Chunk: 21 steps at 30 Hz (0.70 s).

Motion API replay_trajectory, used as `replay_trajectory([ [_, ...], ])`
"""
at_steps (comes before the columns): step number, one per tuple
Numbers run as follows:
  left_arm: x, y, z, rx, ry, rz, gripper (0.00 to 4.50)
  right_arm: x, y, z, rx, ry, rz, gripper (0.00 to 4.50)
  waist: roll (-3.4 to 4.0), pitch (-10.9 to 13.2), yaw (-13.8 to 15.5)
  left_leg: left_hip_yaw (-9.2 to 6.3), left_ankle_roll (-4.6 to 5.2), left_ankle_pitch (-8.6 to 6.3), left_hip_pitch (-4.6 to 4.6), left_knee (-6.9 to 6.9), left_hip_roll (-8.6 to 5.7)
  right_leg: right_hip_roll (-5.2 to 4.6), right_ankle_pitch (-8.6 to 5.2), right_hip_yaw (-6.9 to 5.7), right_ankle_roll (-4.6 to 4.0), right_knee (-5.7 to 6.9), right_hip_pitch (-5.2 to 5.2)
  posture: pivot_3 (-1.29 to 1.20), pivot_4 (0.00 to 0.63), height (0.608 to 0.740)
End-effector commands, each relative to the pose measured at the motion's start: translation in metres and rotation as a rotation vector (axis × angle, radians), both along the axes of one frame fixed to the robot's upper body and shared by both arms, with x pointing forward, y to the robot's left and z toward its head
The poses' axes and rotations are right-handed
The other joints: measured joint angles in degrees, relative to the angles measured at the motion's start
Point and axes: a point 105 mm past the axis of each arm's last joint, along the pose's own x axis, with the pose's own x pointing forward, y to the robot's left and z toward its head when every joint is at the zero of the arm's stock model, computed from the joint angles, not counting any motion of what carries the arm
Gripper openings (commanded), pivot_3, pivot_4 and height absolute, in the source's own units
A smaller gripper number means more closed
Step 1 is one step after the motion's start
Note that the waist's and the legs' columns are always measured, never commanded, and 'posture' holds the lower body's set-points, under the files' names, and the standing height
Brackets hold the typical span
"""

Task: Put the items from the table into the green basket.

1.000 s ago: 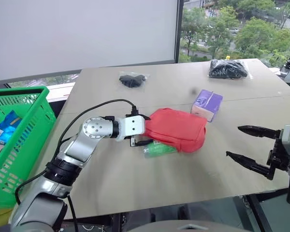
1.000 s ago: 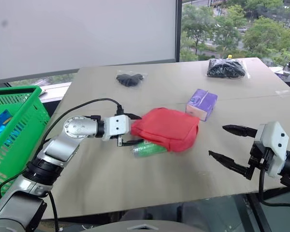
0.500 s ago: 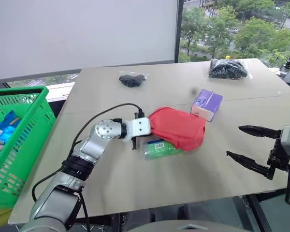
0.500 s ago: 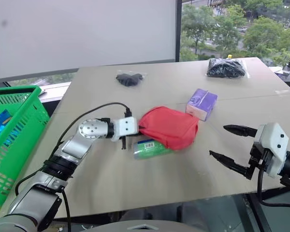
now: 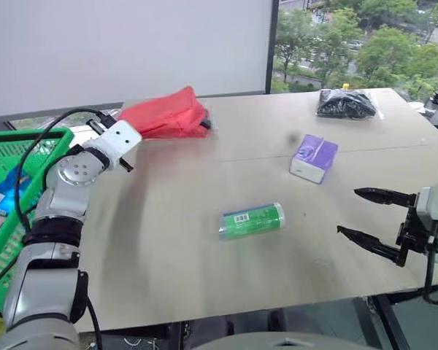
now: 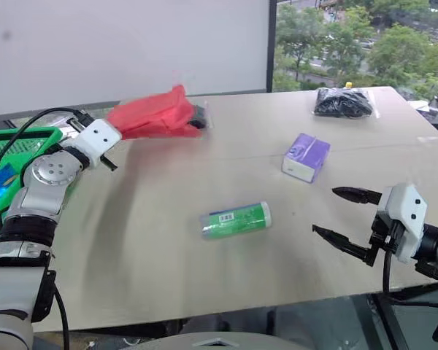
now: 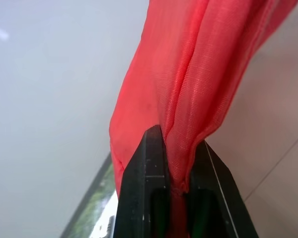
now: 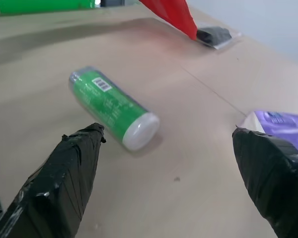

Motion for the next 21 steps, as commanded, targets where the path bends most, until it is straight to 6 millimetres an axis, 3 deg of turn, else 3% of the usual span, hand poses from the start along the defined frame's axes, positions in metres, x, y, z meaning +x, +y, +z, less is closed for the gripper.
replay_trajectory([
  [1,-0.006,-0.018,-0.035,-0.022,0.154,-0.086,0.82,0.003,0.003,0.005,-0.015,-0.042,0.025,4.5,0.01,0.0,0.5,-0.04,0.0,0.0,-0.02,0.0,-0.02,-0.01,0.0,-0.06,0.0,-0.01,0.0,0.02,0.0,0.74],
  [6,-0.024,-0.034,-0.039,-0.237,0.26,-0.181,2.95,0.001,0.005,0.004,-0.018,-0.041,0.031,4.5,-0.1,0.1,0.9,-0.18,0.01,-0.01,-0.17,0.01,0.02,-0.02,0.0,-0.22,-0.03,0.01,-0.12,0.0,0.0,0.74],
  [9,-0.052,-0.047,-0.027,-0.619,0.426,-0.287,4.49,-0.004,0.005,0.001,-0.019,-0.017,0.029,4.5,-0.1,0.1,0.7,-0.23,0.01,-0.01,-0.21,0.01,0.06,-0.02,0.0,-0.27,-0.04,0.02,-0.13,-0.02,0.0,0.74],
  [12,-0.1,-0.07,-0.01,-0.839,0.704,-0.456,4.49,-0.01,0.003,-0.001,-0.028,0.0,0.03,4.5,-0.07,0.1,-0.5,-0.22,0.03,-0.02,-0.16,0.01,0.07,-0.02,-0.02,-0.27,-0.04,0.04,-0.08,-0.02,0.0,0.74],
  [15,-0.137,-0.097,0.007,-0.87,0.926,-0.595,4.49,-0.01,0.002,-0.001,-0.033,-0.007,0.023,4.5,-0.01,0.1,-1.1,-0.09,0.05,-0.03,-0.03,0.01,0.05,-0.01,-0.04,-0.2,-0.01,0.07,0.0,-0.01,0.0,0.74],
  [18,-0.133,-0.128,0.016,-0.774,0.89,-0.648,4.49,-0.008,0.003,0.0,-0.037,-0.021,0.017,4.5,0.06,0.1,-0.8,-0.04,0.05,-0.03,0.04,0.08,0.03,0.02,-0.17,-0.19,0.23,0.05,0.18,-0.02,0.0,0.74],
  [21,-0.123,-0.165,-0.005,-0.562,0.92,-0.554,4.49,-0.007,0.005,0.0,-0.046,-0.029,0.02,4.5,0.14,0.0,-0.5,0.0,0.04,-0.02,0.17,0.09,0.01,0.42,-0.18,-0.08,0.24,0.03,0.55,-0.04,0.0,0.74],
])
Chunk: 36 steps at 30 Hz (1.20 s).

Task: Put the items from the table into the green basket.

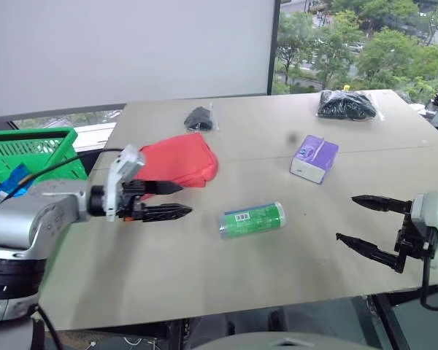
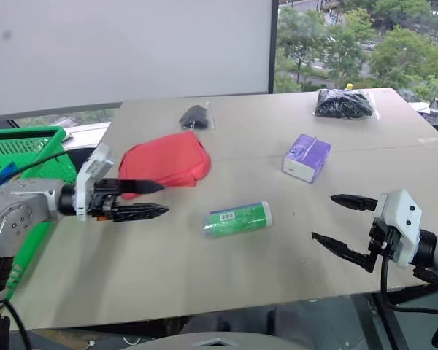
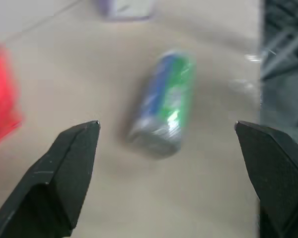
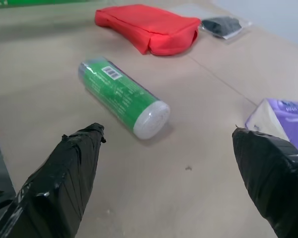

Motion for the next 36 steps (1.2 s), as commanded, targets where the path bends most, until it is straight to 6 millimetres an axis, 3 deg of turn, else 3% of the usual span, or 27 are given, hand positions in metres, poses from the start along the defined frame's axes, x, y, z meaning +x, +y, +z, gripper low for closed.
replay_trajectory([
  [1,0.005,-0.043,-0.023,0.244,-0.044,-0.047,4.49,-0.001,0.005,0.011,-0.029,-0.067,0.019,4.5,-0.01,0.0,0.0,0.03,0.0,0.0,0.06,0.0,-0.02,0.03,-0.01,-0.01,0.02,-0.04,0.09,-0.04,0.0,0.74],
  [3,0.003,-0.062,-0.037,0.29,0.045,-0.119,4.49,-0.002,0.004,0.012,-0.044,-0.078,0.011,4.5,0.0,0.0,-0.4,0.15,-0.01,0.0,0.06,0.0,-0.01,0.12,-0.01,0.14,0.02,-0.02,0.09,-0.06,0.0,0.74],
  [8,0.032,-0.079,-0.079,0.484,0.016,-0.098,4.49,-0.01,0.001,0.012,-0.075,-0.069,-0.009,4.5,-0.01,0.0,-2.2,0.25,0.0,0.0,-0.13,-0.02,-0.01,0.21,0.1,0.45,-0.2,-0.02,-0.21,-0.13,0.0,0.74],
  [11,0.02,-0.078,-0.1,0.58,0.014,-0.219,4.49,-0.014,-0.001,0.012,-0.096,-0.06,-0.017,4.5,-0.02,0.0,-3.5,0.32,0.01,-0.01,-0.12,-0.07,0.02,0.22,0.09,0.55,-0.19,-0.01,-0.24,-0.15,0.0,0.74],
  [12,0.016,-0.078,-0.104,0.58,0.043,-0.241,3.89,-0.014,-0.002,0.012,-0.104,-0.066,-0.025,4.5,-0.03,0.0,-3.7,0.38,0.02,-0.01,-0.12,-0.07,0.06,0.23,0.09,0.61,-0.19,0.0,-0.28,-0.16,0.0,0.74],
  [16,0.013,-0.07,-0.115,0.621,0.037,-0.277,2.5,-0.015,-0.006,0.011,-0.122,-0.063,-0.044,4.5,0.06,-0.1,-4.2,0.45,0.05,-0.03,-0.09,-0.06,0.07,0.22,-0.05,0.62,0.06,0.01,-0.28,-0.16,0.0,0.74],
  [18,0.017,-0.07,-0.111,0.596,0.02,-0.256,2.1,-0.013,-0.006,0.012,-0.121,-0.067,-0.041,4.5,0.14,-0.1,-4.6,0.5,0.05,-0.03,-0.05,-0.05,0.07,0.25,-0.06,0.64,0.08,0.04,-0.27,-0.15,0.0,0.74],
  [23,0.019,-0.07,-0.076,0.379,-0.026,-0.176,2.1,-0.004,0.001,0.012,-0.095,-0.087,-0.019,4.5,0.09,-0.1,-4.7,0.54,0.06,-0.03,0.0,-0.05,0.12,0.33,-0.06,0.7,0.09,0.12,-0.27,-0.08,0.0,0.74],
  [26,0.031,-0.051,-0.045,0.228,-0.073,-0.005,2.1,0.008,0.01,0.016,-0.074,-0.15,0.01,4.5,-0.05,0.0,-4.6,0.48,0.06,-0.03,-0.1,-0.04,0.19,0.34,-0.06,0.66,0.07,0.1,-0.35,-0.03,0.0,0.74],
  [29,0.053,-0.023,-0.008,0.021,-0.134,0.268,2.1,0.024,0.028,0.032,0.013,-0.236,0.07,4.5,-0.17,0.1,-3.5,0.42,0.05,-0.03,-0.19,0.02,0.24,0.03,-0.04,0.62,0.04,0.13,-0.5,0.05,0.0,0.74],
  [31,0.067,0.002,0.012,-0.013,-0.227,0.453,2.1,0.035,0.044,0.048,0.111,-0.281,0.109,4.5,-0.2,0.2,-2.8,0.37,0.04,-0.02,-0.17,0.04,0.24,0.02,0.0,0.58,-0.01,0.13,-0.5,0.08,0.0,0.74],
  [36,0.088,0.08,0.08,-0.125,-0.475,0.957,2.1,0.048,0.09,0.074,0.286,-0.317,0.267,4.5,-0.28,0.2,0.5,0.0,-0.35,0.19,-0.25,0.02,0.2,-0.03,0.18,0.31,-0.33,0.15,-0.8,0.2,0.0,0.74],
])
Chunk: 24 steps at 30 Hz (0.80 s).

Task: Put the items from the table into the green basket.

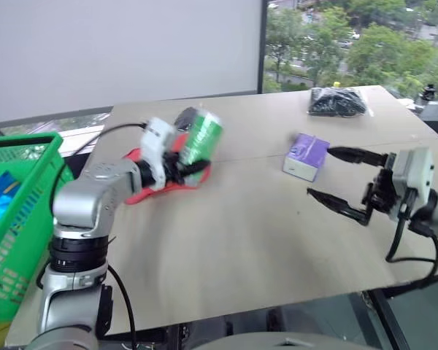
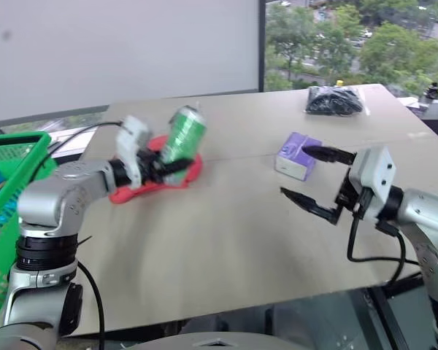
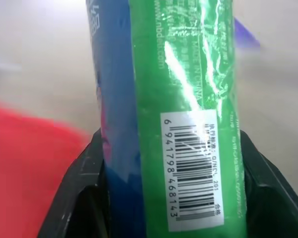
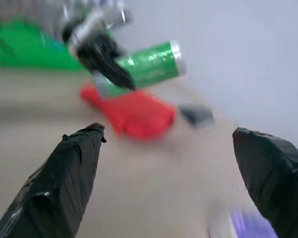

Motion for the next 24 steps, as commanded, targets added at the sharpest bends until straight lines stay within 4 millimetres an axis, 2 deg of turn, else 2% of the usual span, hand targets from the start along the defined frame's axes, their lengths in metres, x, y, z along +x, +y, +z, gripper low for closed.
replay_trajectory([
  [1,0.002,0.061,0.059,0.016,-0.238,0.344,2.1,0.0,0.023,0.009,0.037,-0.012,0.098,4.5,-0.04,0.0,1.1,-0.06,-0.02,0.0,-0.05,-0.01,-0.01,-0.04,0.01,-0.06,-0.01,-0.01,-0.02,0.2,0.0,0.74],
  [2,-0.001,0.083,0.07,0.048,-0.29,0.469,2.1,0.001,0.029,0.012,0.047,-0.017,0.125,4.5,-0.08,0.0,1.9,-0.09,-0.03,0.0,-0.08,-0.05,-0.04,-0.09,0.01,-0.08,-0.02,-0.01,-0.08,0.22,0.0,0.74],
  [4,-0.008,0.124,0.081,0.082,-0.325,0.68,2.1,0.002,0.038,0.018,0.063,-0.037,0.165,4.5,-0.14,-0.1,2.9,-0.09,-0.04,-0.01,-0.28,-0.12,-0.11,-0.18,0.01,-0.07,-0.02,-0.03,-0.34,0.24,0.0,0.74],
  [7,-0.021,0.163,0.084,0.1,-0.332,0.878,2.1,0.003,0.046,0.027,0.087,-0.062,0.204,4.5,-0.45,-0.3,4.6,-0.09,-0.05,0.0,-1.03,-0.09,-0.34,-0.43,0.04,-0.12,-0.02,0.19,-1.22,0.24,0.0,0.74],
  [14,-0.03,0.202,0.074,0.007,-0.258,1.044,2.1,0.003,0.048,0.032,0.082,-0.097,0.228,4.5,-0.92,-0.6,8.8,-1.01,-0.05,0.0,-1.84,0.31,-0.64,-0.84,0.06,-1.13,-0.02,0.1,-1.42,0.24,0.0,0.74],
  [16,-0.031,0.213,0.071,-0.114,-0.242,1.073,2.1,0.004,0.047,0.032,0.077,-0.102,0.219,4.5,-0.93,-0.6,9.4,-1.12,-0.08,0.02,-1.97,0.5,-0.64,-0.84,0.06,-1.28,-0.03,0.12,-1.43,0.24,0.0,0.74],
  [17,-0.033,0.219,0.071,-0.131,-0.255,1.099,3.09,0.005,0.046,0.031,0.072,-0.103,0.213,4.5,-0.94,-0.6,9.4,-1.17,-0.15,0.05,-2.0,0.52,-0.65,-0.84,0.06,-1.32,-0.03,0.13,-1.42,0.23,0.0,0.74],
  [20,-0.035,0.233,0.066,-0.13,-0.233,1.153,4.34,0.008,0.041,0.028,0.05,-0.104,0.19,4.5,-0.92,-0.6,9.2,-1.21,-0.28,0.14,-1.98,0.53,-0.64,-0.83,0.09,-1.35,-0.09,0.19,-1.42,0.22,0.0,0.74],
  [22,-0.034,0.235,0.067,-0.126,-0.239,1.16,4.43,0.01,0.037,0.028,0.042,-0.106,0.176,4.5,-0.9,-0.7,9.1,-1.21,-0.31,0.15,-1.95,0.52,-0.62,-0.82,0.1,-1.35,-0.11,0.23,-1.42,0.22,0.0,0.74],
  [24,-0.02,0.218,0.072,-0.164,-0.255,1.048,4.43,0.012,0.033,0.029,0.033,-0.112,0.153,4.5,-0.89,-0.7,9.1,-1.21,-0.32,0.16,-1.95,0.52,-0.62,-0.82,0.11,-1.35,-0.12,0.25,-1.41,0.21,0.0,0.74],
])
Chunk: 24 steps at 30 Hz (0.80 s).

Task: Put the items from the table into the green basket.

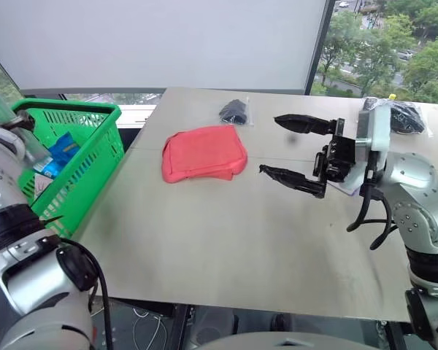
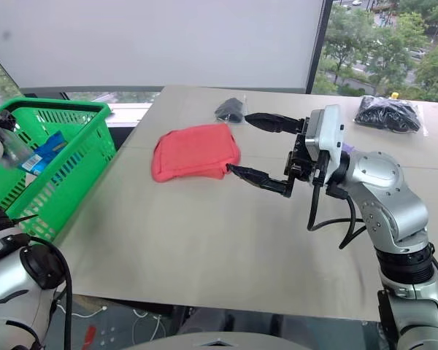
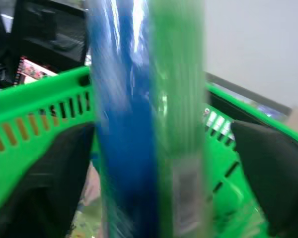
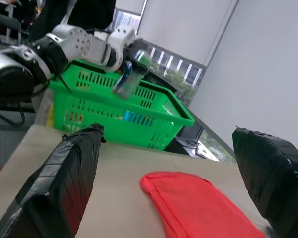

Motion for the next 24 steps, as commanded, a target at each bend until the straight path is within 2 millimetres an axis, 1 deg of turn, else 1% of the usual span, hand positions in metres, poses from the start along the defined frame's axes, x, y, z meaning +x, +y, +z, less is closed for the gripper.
replay_trajectory([
  [1,0.022,-0.038,0.031,0.014,-0.128,-0.218,4.43,0.001,-0.012,0.01,-0.001,-0.057,-0.051,4.5,-0.03,0.0,0.0,0.0,0.0,0.0,-0.01,0.0,0.0,0.0,0.0,-0.01,0.0,0.0,0.0,0.21,0.0,0.74],
  [4,0.043,-0.095,0.036,0.022,-0.139,-0.481,4.43,0.004,-0.02,0.009,-0.025,-0.053,-0.112,4.5,-0.13,-0.1,0.4,-0.14,0.01,0.0,-0.07,0.04,-0.03,-0.07,0.0,-0.14,-0.01,-0.02,0.04,0.2,0.0,0.74],
  [5,0.05,-0.122,0.035,0.018,-0.121,-0.604,4.43,0.005,-0.023,0.006,-0.041,-0.045,-0.136,4.5,-0.12,-0.1,0.3,-0.15,0.01,0.0,-0.08,0.06,-0.03,-0.08,0.01,-0.14,0.0,-0.02,0.06,0.18,0.0,0.74],
  [6,0.055,-0.157,0.03,0.028,-0.081,-0.754,4.43,0.007,-0.027,0.004,-0.058,-0.032,-0.166,4.5,-0.13,-0.1,0.3,-0.14,0.01,0.0,-0.08,0.07,-0.05,-0.1,0.01,-0.13,0.0,-0.02,0.07,0.17,0.0,0.74],
  [7,0.056,-0.18,0.027,0.033,-0.052,-0.851,4.43,0.007,-0.03,0.002,-0.069,-0.023,-0.185,4.5,-0.13,-0.1,0.2,-0.12,0.02,0.0,-0.1,0.09,-0.05,-0.1,0.01,-0.12,0.0,-0.03,0.07,0.17,0.0,0.74],
  [8,0.054,-0.219,0.018,0.023,0.005,-1.019,4.43,0.01,-0.036,-0.002,-0.089,-0.001,-0.22,4.5,-0.12,-0.1,0.0,-0.1,0.03,0.0,-0.1,0.1,-0.05,-0.1,0.01,-0.1,0.0,-0.03,0.07,0.16,0.0,0.74],
  [9,0.049,-0.243,0.012,0.015,0.046,-1.124,4.43,0.011,-0.039,-0.005,-0.102,0.014,-0.243,4.5,-0.1,-0.1,-0.4,-0.06,0.03,0.0,-0.09,0.1,-0.05,-0.09,0.01,-0.05,0.0,-0.02,0.07,0.15,0.0,0.74],
  [10,0.045,-0.284,0.002,0.099,0.102,-1.269,4.43,0.017,-0.053,-0.015,-0.153,0.049,-0.32,4.5,-0.08,-0.1,-0.8,-0.04,0.03,0.0,-0.09,0.1,-0.04,-0.07,0.01,-0.02,0.0,0.0,0.06,0.11,0.0,0.74],
  [11,0.041,-0.314,-0.008,0.152,0.149,-1.376,4.43,0.021,-0.065,-0.023,-0.198,0.075,-0.382,4.5,-0.05,-0.1,-1.5,-0.03,0.03,0.0,-0.09,0.1,-0.03,-0.06,0.01,-0.01,0.0,0.0,0.06,0.09,0.0,0.74],
  [12,0.042,-0.337,-0.02,0.174,0.19,-1.445,4.43,0.024,-0.078,-0.03,-0.243,0.096,-0.447,4.5,-0.03,-0.2,-1.4,0.0,0.03,0.0,-0.09,0.1,0.03,0.01,0.01,0.02,-0.01,-0.01,0.04,0.07,0.0,0.74],
  [13,0.046,-0.352,-0.03,0.202,0.223,-1.48,4.43,0.026,-0.09,-0.035,-0.274,0.114,-0.509,4.5,0.05,-0.2,-1.6,-0.01,0.04,0.0,-0.08,0.1,0.02,0.0,0.0,0.0,-0.01,-0.03,0.11,0.05,0.0,0.74],
  [14,0.052,-0.36,-0.038,0.251,0.251,-1.492,4.43,0.027,-0.1,-0.037,-0.296,0.121,-0.562,4.5,0.16,-0.2,-2.0,0.05,0.08,-0.02,0.0,0.11,0.0,-0.03,0.0,0.08,-0.01,-0.06,0.23,0.02,0.0,0.74],
  [15,0.058,-0.369,-0.047,0.381,0.275,-1.507,4.43,0.028,-0.112,-0.04,-0.329,0.124,-0.625,4.5,0.27,-0.2,-2.8,0.18,0.09,-0.02,-0.01,0.12,0.0,-0.02,0.01,0.2,0.0,-0.1,0.21,0.02,0.0,0.74],
  [16,0.064,-0.379,-0.058,0.554,0.3,-1.523,4.43,0.027,-0.125,-0.042,-0.367,0.123,-0.692,4.5,0.37,-0.3,-3.6,0.28,0.1,-0.02,0.02,0.12,0.0,0.0,0.01,0.27,0.0,-0.07,0.21,-0.01,0.0,0.74],
  [17,0.069,-0.386,-0.067,0.69,0.319,-1.541,4.43,0.026,-0.134,-0.044,-0.394,0.124,-0.741,4.5,0.49,-0.3,-5.0,0.49,0.1,-0.02,0.09,0.09,0.05,0.11,0.01,0.44,0.0,-0.02,0.23,-0.04,0.0,0.74],
  [18,0.073,-0.395,-0.073,0.76,0.324,-1.565,4.43,0.024,-0.142,-0.046,-0.404,0.144,-0.784,4.5,0.55,-0.3,-5.7,0.7,0.1,-0.01,0.08,0.01,0.13,0.23,0.0,0.6,-0.02,0.01,0.24,-0.04,0.0,0.74],
  [19,0.078,-0.404,-0.076,0.749,0.321,-1.597,4.43,0.021,-0.149,-0.047,-0.405,0.168,-0.816,4.5,0.63,-0.3,-6.5,0.82,0.1,-0.01,0.05,-0.01,0.16,0.3,0.01,0.68,-0.03,0.01,0.29,-0.08,0.0,0.74],
  [20,0.081,-0.413,-0.079,0.723,0.327,-1.63,4.43,0.018,-0.154,-0.048,-0.403,0.187,-0.839,4.5,0.65,-0.3,-6.7,1.0,0.1,-0.01,0.16,-0.05,0.2,0.34,0.0,0.7,-0.03,0.01,0.38,-0.1,0.0,0.74],
  [21,0.084,-0.422,-0.084,0.733,0.341,-1.661,4.43,0.014,-0.158,-0.049,-0.401,0.199,-0.864,4.5,0.69,-0.3,-7.7,1.08,0.11,-0.02,0.18,-0.05,0.2,0.38,0.0,0.73,-0.03,0.0,0.43,-0.12,0.0,0.74],
  [23,0.086,-0.437,-0.088,0.676,0.355,-1.718,4.43,0.011,-0.162,-0.05,-0.389,0.221,-0.899,4.5,0.76,-0.3,-9.2,1.18,0.31,-0.13,0.28,0.07,0.17,0.47,0.0,0.76,-0.02,-0.05,0.6,-0.17,0.0,0.74],
  [24,0.088,-0.447,-0.086,0.55,0.359,-1.743,4.43,0.009,-0.165,-0.052,-0.381,0.233,-0.924,4.5,0.77,-0.3,-10.0,1.22,0.41,-0.19,0.28,0.11,0.17,0.5,0.0,0.79,-0.01,-0.06,0.62,-0.18,0.0,0.74],
])
